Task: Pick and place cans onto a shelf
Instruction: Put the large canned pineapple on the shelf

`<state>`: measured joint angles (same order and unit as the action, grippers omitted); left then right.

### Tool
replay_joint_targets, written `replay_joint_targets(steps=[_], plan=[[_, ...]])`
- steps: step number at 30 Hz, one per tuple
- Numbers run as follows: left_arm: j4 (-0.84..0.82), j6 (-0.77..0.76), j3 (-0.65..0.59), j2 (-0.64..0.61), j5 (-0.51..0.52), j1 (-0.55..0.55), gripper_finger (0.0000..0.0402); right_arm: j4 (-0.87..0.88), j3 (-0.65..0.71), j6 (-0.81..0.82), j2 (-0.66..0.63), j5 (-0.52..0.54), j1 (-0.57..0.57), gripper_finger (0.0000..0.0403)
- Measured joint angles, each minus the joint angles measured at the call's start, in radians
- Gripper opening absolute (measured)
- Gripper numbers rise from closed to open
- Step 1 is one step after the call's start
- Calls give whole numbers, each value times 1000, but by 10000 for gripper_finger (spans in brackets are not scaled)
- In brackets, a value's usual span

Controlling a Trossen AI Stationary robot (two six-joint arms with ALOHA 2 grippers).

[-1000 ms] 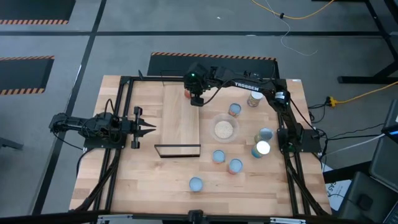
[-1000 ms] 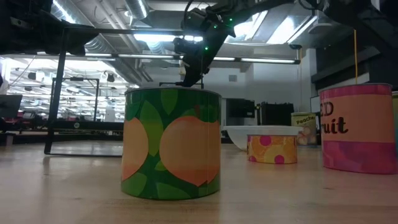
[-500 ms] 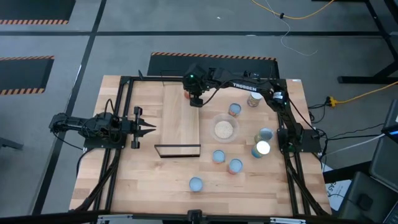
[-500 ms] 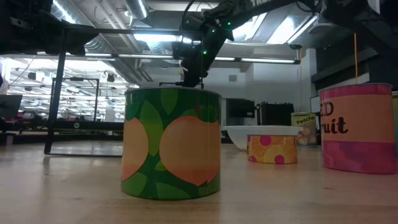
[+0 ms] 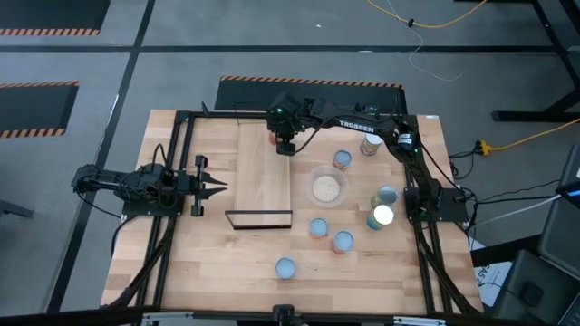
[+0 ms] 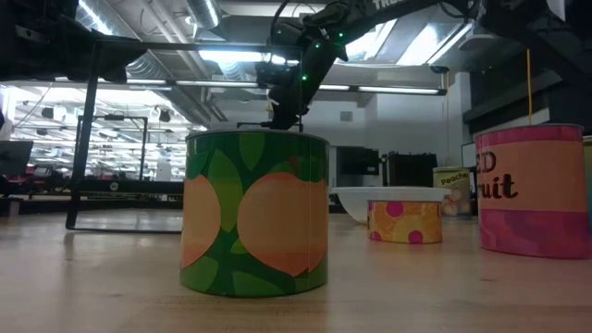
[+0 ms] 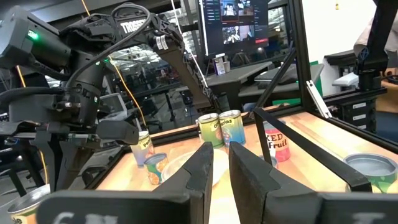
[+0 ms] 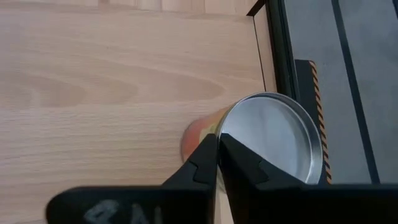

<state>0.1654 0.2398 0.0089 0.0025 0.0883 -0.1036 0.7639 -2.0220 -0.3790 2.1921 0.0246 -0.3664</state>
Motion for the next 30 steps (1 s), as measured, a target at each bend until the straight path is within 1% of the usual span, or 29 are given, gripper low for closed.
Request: replay_joint_targets(steps=[17, 20, 26, 30], plan=[[0, 0, 0, 0, 0, 0, 44, -6, 0, -19, 0, -1, 0, 36], [0, 0, 0, 0, 0, 0, 44, -6, 0, -19, 0, -1, 0, 54], [0, 0, 0, 0, 0, 0, 44, -6, 0, -19, 0, -1, 0, 114], [0, 0, 0, 0, 0, 0, 44, -13, 0, -18, 0, -1, 2, 133]])
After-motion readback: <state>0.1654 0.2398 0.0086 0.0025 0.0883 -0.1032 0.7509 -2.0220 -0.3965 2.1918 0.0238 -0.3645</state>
